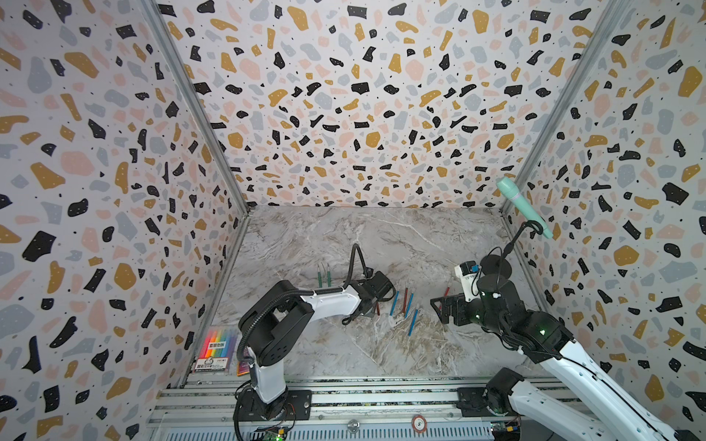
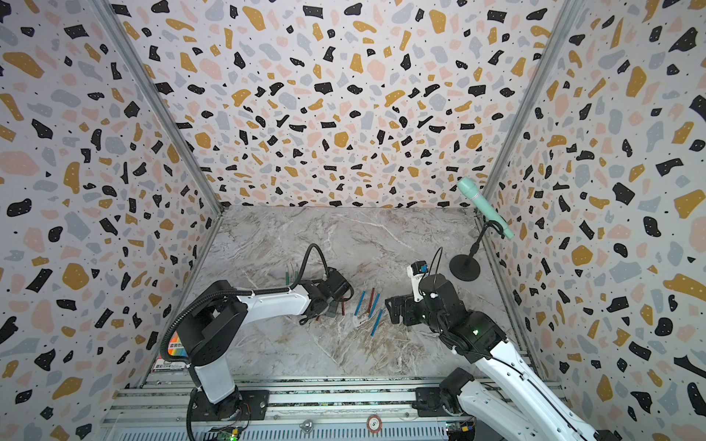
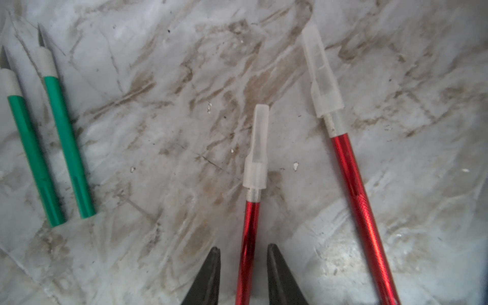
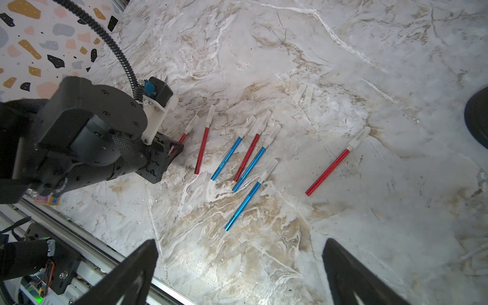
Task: Remove protective caps from carving knives
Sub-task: Pick up the carving knife from the center of the board.
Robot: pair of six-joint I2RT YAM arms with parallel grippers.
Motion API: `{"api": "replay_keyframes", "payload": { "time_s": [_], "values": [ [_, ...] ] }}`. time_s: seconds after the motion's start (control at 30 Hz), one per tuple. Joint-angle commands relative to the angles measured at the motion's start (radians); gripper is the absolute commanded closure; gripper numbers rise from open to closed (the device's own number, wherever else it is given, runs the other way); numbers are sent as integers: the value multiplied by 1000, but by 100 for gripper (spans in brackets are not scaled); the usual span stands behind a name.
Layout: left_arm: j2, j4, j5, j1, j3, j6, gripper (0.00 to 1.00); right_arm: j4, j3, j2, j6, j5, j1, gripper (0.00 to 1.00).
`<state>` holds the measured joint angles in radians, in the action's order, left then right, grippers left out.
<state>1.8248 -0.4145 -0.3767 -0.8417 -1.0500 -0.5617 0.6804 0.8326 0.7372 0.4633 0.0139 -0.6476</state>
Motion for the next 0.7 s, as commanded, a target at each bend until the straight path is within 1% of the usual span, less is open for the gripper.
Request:
{"api": "replay_keyframes", "payload": {
  "time_s": [0.0, 0.03, 0.3, 0.4, 0.47, 0.57, 0.67],
  "values": [
    [77, -93, 46, 3, 41, 16, 72, 2, -1, -14, 3, 14, -4, 1],
    [77, -93, 46, 3, 42, 16, 74, 2, -3, -14, 4, 13, -5, 1],
    [81, -112, 38, 4, 52, 19, 74, 3, -2, -14, 5, 17, -4, 1],
    [66, -129, 47, 4, 60, 21, 72, 5, 0, -15, 5, 16, -5, 1],
    [55, -138, 66, 4, 63, 23, 68, 5, 0, -15, 6, 17, -6, 1],
    [45, -152, 105, 5, 71, 38, 67, 5, 0, -15, 8, 18, -5, 1],
    [53, -161, 145, 7, 74, 59, 71, 5, -1, -15, 10, 17, -7, 1]
  ]
}}
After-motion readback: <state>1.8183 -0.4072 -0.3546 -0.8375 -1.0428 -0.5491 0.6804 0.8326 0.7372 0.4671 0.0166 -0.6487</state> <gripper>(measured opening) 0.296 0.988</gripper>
